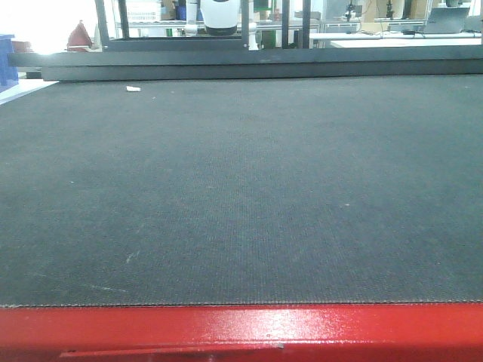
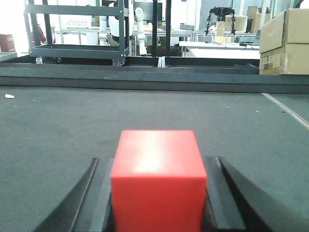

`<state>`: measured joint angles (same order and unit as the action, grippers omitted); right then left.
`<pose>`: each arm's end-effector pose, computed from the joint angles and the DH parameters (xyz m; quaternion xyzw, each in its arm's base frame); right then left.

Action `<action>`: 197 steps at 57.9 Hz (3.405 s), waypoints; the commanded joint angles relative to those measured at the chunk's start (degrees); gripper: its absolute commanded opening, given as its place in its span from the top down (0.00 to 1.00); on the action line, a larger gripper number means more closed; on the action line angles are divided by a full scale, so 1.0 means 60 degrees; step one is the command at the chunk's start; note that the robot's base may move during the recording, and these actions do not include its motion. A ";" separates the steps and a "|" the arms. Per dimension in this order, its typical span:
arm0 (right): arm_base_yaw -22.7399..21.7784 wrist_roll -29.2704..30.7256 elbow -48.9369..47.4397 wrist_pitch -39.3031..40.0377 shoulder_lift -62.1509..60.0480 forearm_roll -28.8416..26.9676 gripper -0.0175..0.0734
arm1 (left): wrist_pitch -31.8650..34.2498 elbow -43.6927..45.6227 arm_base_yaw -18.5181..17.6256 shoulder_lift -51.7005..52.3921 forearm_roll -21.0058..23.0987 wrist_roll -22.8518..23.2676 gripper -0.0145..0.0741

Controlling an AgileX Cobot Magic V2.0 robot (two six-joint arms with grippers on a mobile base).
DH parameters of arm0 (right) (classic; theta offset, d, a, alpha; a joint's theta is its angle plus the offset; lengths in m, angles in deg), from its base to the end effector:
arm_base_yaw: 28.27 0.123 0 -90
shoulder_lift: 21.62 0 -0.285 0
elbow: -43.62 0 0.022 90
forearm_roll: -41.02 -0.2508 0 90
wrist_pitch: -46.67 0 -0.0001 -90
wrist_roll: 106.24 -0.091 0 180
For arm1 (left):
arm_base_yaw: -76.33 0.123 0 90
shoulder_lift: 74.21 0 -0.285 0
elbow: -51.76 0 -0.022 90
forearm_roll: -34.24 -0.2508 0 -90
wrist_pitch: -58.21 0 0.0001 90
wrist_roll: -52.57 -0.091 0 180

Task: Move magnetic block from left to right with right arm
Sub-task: 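Hold the red cube in the right gripper while backing away, then drive the base past the table toward the office chair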

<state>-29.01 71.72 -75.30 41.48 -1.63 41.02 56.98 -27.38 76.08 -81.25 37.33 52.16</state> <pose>0.0673 -0.0009 0.2869 0.0166 0.6835 0.0083 0.7298 0.0568 -0.0004 0.2006 -0.0142 0.6908 -0.0189 0.7227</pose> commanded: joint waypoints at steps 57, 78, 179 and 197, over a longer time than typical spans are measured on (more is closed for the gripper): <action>-0.0051 0.0110 -0.0275 0.0865 0.0075 0.0065 0.45 | 0.0743 -0.0066 -0.0045 0.0106 0.0025 0.0068 0.98; -0.0051 0.0110 -0.0275 0.0865 0.0075 0.0065 0.45 | 0.0743 -0.0066 -0.0045 0.0106 0.0025 0.0068 0.98; -0.0051 0.0110 -0.0275 0.0865 0.0075 0.0065 0.45 | 0.0743 -0.0066 -0.0045 0.0106 0.0025 0.0068 0.98; -0.0051 0.0110 -0.0275 0.0865 0.0075 0.0065 0.45 | 0.0743 -0.0066 -0.0045 0.0106 0.0025 0.0068 0.98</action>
<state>-29.01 71.72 -75.21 41.48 -1.66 41.02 56.98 -27.38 76.08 -81.25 37.33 52.16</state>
